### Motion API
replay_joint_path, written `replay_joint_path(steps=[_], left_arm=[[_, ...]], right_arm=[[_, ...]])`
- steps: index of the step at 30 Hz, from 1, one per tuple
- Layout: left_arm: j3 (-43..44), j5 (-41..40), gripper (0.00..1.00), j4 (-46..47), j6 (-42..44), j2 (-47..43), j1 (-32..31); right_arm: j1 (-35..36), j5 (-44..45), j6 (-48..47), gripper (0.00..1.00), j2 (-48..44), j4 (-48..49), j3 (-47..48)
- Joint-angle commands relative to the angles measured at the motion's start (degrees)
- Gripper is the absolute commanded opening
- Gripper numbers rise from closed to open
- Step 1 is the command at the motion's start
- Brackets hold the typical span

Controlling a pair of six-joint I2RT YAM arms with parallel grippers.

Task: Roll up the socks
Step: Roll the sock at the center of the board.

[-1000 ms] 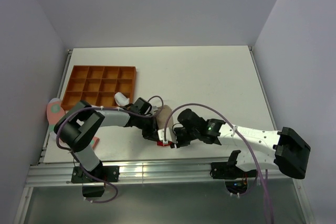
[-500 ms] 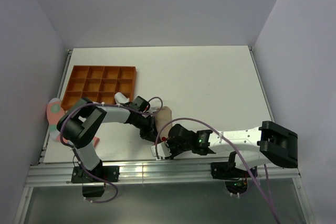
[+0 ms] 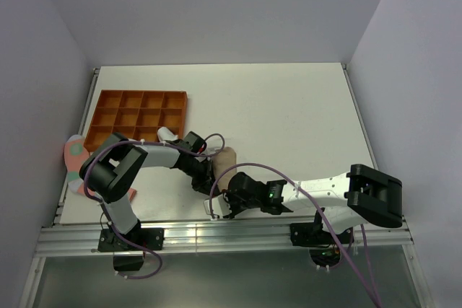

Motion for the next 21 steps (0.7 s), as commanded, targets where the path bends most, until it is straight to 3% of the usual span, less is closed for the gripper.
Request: replay_joint_path(steps=[1, 21], left_arm=[[0.0, -6.9, 0.00, -4.2, 3.6, 2.0, 0.5], [-0.3, -7.4, 0.00, -3.8, 4.4, 2.9, 0.7]], right_arm=[[0.5, 0.5, 0.8, 0.41, -0.5, 1.1, 0.8], [1.3, -1.1, 3.1, 0.44, 0.1, -4.4, 4.1]])
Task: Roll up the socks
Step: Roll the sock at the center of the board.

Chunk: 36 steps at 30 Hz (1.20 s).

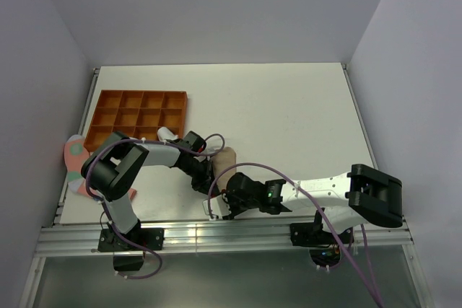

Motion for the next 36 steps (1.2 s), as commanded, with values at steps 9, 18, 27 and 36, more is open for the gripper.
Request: replay_joint_path(steps=[9, 18, 27, 36], left_arm=[[-1.4, -8.3, 0.00, -2.1, 3.6, 1.8, 0.2], [-1.4, -8.0, 0.00, -2.9, 4.4, 1.3, 0.1], [-4.3, -6.5, 0.00, 0.8, 2.3, -0.8, 0.2], [-6.3, -8.9, 0.11, 10.4, -10.5, -8.8, 0.3]], right_arm=[[0.8, -0.4, 1.2, 0.44, 3.1, 0.6, 1.8], [0.5, 2.0, 2.1, 0.42, 5.4, 6.0, 1.0], [-4.6, -6.8, 5.7, 0.25, 5.3, -0.1, 6.2], [-15.2, -21.0, 5.9, 0.12, 6.1, -13.9, 15.4]])
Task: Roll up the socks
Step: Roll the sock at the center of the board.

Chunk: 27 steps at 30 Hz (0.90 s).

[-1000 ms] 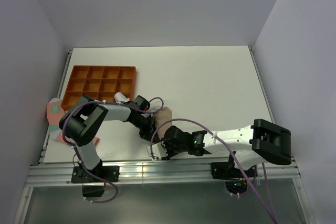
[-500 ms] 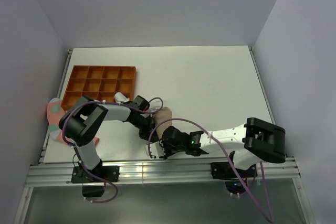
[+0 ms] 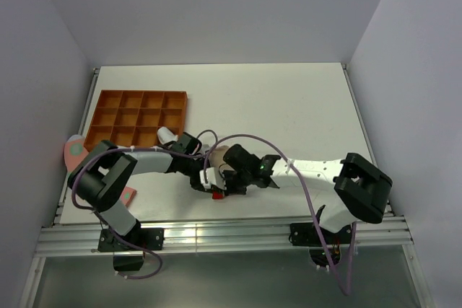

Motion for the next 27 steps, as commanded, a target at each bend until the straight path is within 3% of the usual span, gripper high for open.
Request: replay_joint_path(steps=[1, 5, 14, 21, 24, 27], left_arm=[[-1.1, -8.2, 0.11, 4.4, -7.1, -4.8, -0.2], [-2.0, -10.5, 0.10, 8.9, -13.0, -8.4, -0.5], [-0.6, -18.4, 0.09, 11.8, -19.2, -9.9, -5.1], [1.4, -22.0, 0.10, 10.9, -20.0, -6.8, -7.2], [2.3, -22.2, 0.17, 10.8, -19.7, -5.3, -7.5], [2.8, -24.2, 0.31, 10.2, -18.8, -4.9, -8.1]], right_arm=[[-4.3, -7.6, -0.1, 0.09, 0.4, -7.1, 6.0], [-8.1, -12.2, -1.9, 0.00, 1.8, -13.2, 9.8], [-12.1, -17.4, -3.2, 0.00, 3.8, -22.6, 13.6], [-16.3, -23.2, -8.7, 0.00, 10.9, -36.5, 19.2], [-18.4, -24.0, -10.5, 0.00, 13.9, -38.6, 20.4], [-19.1, -23.0, -10.7, 0.00, 14.0, -37.2, 19.2]])
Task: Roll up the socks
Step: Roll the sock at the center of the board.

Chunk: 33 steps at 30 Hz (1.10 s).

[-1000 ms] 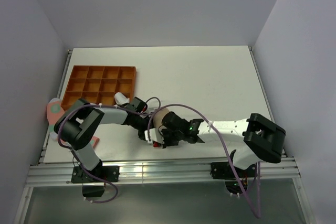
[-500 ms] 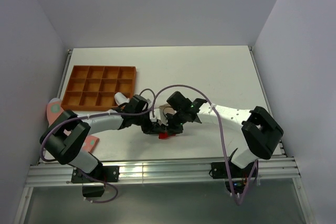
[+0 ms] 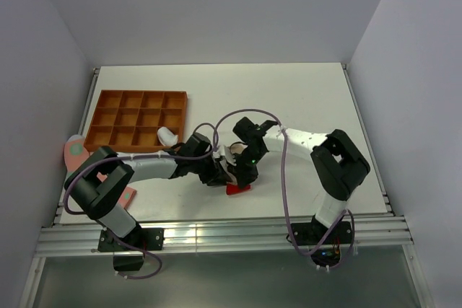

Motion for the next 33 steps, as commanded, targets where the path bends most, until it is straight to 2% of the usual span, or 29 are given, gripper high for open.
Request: replay_joint_path(steps=[1, 3, 6, 11, 15, 17, 22, 26, 29, 33], left_arm=[[2.6, -7.0, 0.34, 1.4, 1.0, 0.0, -0.4], [2.4, -10.0, 0.37, -1.2, 2.4, -1.8, -0.5], [-0.6, -14.4, 0.39, 3.1, 3.8, -6.2, -0.5], [-6.1, -21.2, 0.34, 9.9, 6.0, -12.4, -0.5], [-14.3, -24.8, 0.25, 16.8, 5.3, -19.5, -1.1], [-15.9, -26.0, 0.22, 21.4, 7.4, -21.3, -1.5], [-17.5, -30.0, 0.17, 30.0, 20.9, -23.5, -7.4], [-17.2, -25.3, 0.18, 35.1, 29.2, -20.0, -9.2], [-15.4, -20.0, 0.22, 37.7, 36.4, -16.0, -9.6], [-12.4, -11.2, 0.28, 39.8, 40.6, -9.7, -10.0]], right_arm=[[-0.7, -1.8, -0.8, 0.00, -1.0, -3.9, 0.0], [-0.9, -1.8, -0.8, 0.00, -1.4, -3.5, -1.1], [-1.2, -2.5, -0.7, 0.00, -1.1, -4.1, -1.6], [-2.8, -4.6, -1.8, 0.00, 2.2, -7.3, 0.5], [-5.3, -6.8, -2.8, 0.00, 5.1, -11.2, 2.8], [-6.8, -7.3, -2.8, 0.00, 7.3, -12.4, 4.6], [-9.7, -10.1, -3.7, 0.00, 11.8, -16.5, 7.7], [-11.2, -11.4, -5.2, 0.00, 14.5, -20.5, 9.3], [-12.0, -12.0, -7.0, 0.00, 15.8, -22.6, 10.1], [-12.9, -12.2, -8.2, 0.00, 17.1, -24.1, 10.6]])
